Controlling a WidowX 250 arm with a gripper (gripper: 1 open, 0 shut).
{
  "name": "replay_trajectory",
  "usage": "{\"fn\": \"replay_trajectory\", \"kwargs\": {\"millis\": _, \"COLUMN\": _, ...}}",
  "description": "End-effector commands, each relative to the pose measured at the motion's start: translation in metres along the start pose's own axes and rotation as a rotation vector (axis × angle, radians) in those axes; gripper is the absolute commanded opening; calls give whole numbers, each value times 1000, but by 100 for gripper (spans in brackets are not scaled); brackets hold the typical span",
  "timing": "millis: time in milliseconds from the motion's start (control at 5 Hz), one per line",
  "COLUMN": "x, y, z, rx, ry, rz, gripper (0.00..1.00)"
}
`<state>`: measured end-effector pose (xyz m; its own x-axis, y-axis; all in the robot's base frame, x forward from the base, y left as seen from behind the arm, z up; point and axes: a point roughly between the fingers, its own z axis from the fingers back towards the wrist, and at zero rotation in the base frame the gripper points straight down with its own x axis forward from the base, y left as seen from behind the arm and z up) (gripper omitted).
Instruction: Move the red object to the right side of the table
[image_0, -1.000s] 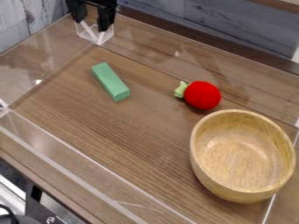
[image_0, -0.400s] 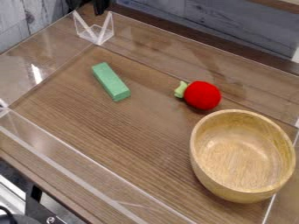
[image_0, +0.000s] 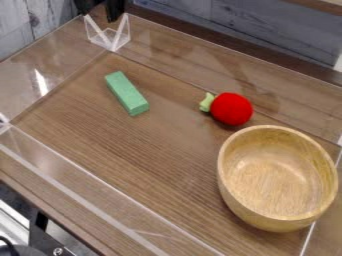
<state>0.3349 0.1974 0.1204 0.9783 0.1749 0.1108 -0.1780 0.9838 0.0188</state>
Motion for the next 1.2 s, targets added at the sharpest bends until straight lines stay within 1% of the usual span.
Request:
{"fn": "replay_trajectory", "kwargs": {"millis": 0, "x": 12, "y": 12, "z": 16, "rx": 7, "ry": -56, "rz": -44, "gripper": 100}}
{"fn": "replay_trajectory", "kwargs": {"millis": 200, "x": 4, "y": -9, "z": 10, "rx": -5, "ry": -30, "rz": -7, "gripper": 100}}
{"fn": "replay_trajectory", "kwargs": {"millis": 400, "x": -3, "y": -22, "z": 9, "rx": -19, "ry": -14, "rz": 31, "gripper": 0}}
{"fn": "replay_trajectory", "kwargs": {"millis": 600, "x": -5, "y": -32, "z": 21, "rx": -22, "ry": 9, "rz": 80, "gripper": 100}}
{"fn": "replay_trajectory", "kwargs": {"millis": 800, "x": -8, "y": -48, "z": 39, "rx": -35, "ry": 29, "rz": 143, "gripper": 0}}
{"fn": "replay_trajectory", "kwargs": {"millis": 1000, "x": -13, "y": -75, "z": 49, "rx": -53, "ry": 48, "rz": 253, "gripper": 0}}
